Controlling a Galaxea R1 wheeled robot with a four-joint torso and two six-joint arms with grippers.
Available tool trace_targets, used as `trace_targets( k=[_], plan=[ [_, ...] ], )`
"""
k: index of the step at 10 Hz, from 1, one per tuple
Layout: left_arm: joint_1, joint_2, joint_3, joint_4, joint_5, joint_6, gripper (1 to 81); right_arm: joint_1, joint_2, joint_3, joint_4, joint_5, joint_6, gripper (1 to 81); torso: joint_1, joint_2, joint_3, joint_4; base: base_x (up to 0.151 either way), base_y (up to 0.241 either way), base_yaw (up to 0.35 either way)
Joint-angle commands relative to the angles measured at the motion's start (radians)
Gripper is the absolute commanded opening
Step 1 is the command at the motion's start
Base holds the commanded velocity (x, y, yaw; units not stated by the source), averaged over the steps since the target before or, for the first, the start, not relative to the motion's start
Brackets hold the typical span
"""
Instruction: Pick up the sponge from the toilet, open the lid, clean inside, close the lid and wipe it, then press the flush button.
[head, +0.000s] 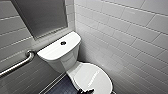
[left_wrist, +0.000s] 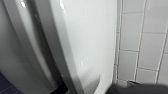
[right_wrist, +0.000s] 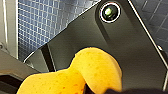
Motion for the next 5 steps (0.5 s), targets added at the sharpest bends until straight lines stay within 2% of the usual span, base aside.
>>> trace_targets(
  k=[1, 5],
  plan=[
    [-0.145, 0.003, 0.055, 0.000, -0.002, 0.018, 81.1, 0.008, -0.018, -0.001, -0.017, -0.073, -0.001, 1.0, 0.000, 0.000, 0.000, 0.000, 0.000, 0.000, 0.000],
    [-0.160, -0.049, 0.178, -0.001, -0.004, 0.015, 81.1, 0.011, -0.001, -0.022, -0.017, -0.073, -0.002, 1.0, 0.000, 0.000, 0.000, 0.000, 0.000, 0.000, 0.000]
  ],
)
